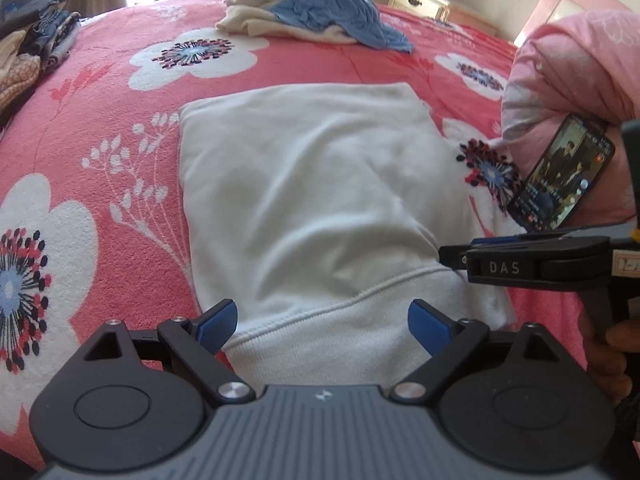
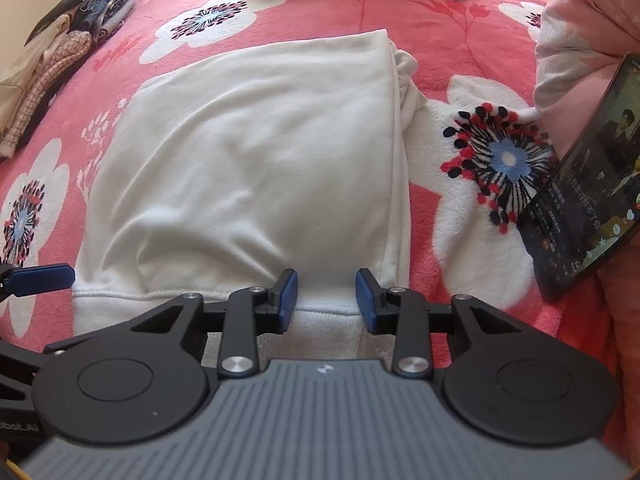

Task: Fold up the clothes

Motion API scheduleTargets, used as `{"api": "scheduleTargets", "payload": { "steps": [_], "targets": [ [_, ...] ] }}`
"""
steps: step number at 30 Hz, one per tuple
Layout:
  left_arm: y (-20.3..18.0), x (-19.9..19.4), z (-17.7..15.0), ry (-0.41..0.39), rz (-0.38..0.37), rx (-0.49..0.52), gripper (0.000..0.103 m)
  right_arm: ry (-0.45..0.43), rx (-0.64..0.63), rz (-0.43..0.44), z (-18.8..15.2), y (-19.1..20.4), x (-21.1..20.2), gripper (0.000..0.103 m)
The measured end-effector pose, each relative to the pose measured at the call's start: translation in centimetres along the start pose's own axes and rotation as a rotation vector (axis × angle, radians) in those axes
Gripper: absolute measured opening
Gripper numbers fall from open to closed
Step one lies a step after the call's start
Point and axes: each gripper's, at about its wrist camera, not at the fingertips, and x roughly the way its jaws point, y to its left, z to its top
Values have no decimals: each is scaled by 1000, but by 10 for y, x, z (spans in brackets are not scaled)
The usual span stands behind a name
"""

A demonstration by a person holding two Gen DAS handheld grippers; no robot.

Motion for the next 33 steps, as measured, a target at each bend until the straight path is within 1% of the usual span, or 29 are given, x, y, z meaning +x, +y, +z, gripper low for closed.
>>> {"api": "scheduleTargets", "payload": {
  "steps": [4, 10, 12, 14, 16, 18, 20, 23, 26, 27, 29, 31, 33],
  "targets": [
    [9, -7, -1, -37, -33, -41, 97, -2, 0, -10, 0, 0, -1, 37],
    [17, -18, 5, -105, -70, -60, 101, -6, -9, -24, 0, 2, -2, 38],
    [20, -18, 7, -110, -87, -72, 101, -10, -12, -28, 0, 2, -3, 39],
    [24, -15, 10, -94, -113, -80, 101, -20, -14, -33, 1, 2, -6, 43],
    [26, -14, 11, -104, -98, -85, 101, -44, 0, -22, 2, -2, -11, 44],
    [26, -16, 14, -136, -69, -76, 100, -93, 13, -19, 4, -8, -20, 44],
    [28, -16, 19, -169, -68, -77, 100, -151, 26, -29, 8, -15, -29, 44],
    [32, -9, 40, -187, -97, -107, 99, -212, 54, -11, 17, -28, -35, 44],
    [36, 3, 66, -185, -145, -117, 95, -212, 36, 25, 27, -33, -22, 44],
    [34, 9, 76, -182, -154, -105, 92, -209, 29, 36, 31, -34, -17, 44],
    [29, 21, 96, -176, -172, -81, 90, -214, 22, 49, 38, -37, -6, 44],
    [21, 36, 114, -170, -183, -53, 86, -223, 28, 50, 45, -40, 4, 44],
    [13, 50, 126, -158, -204, -37, 77, -233, 44, 58, 51, -45, 12, 44]
  ]
}}
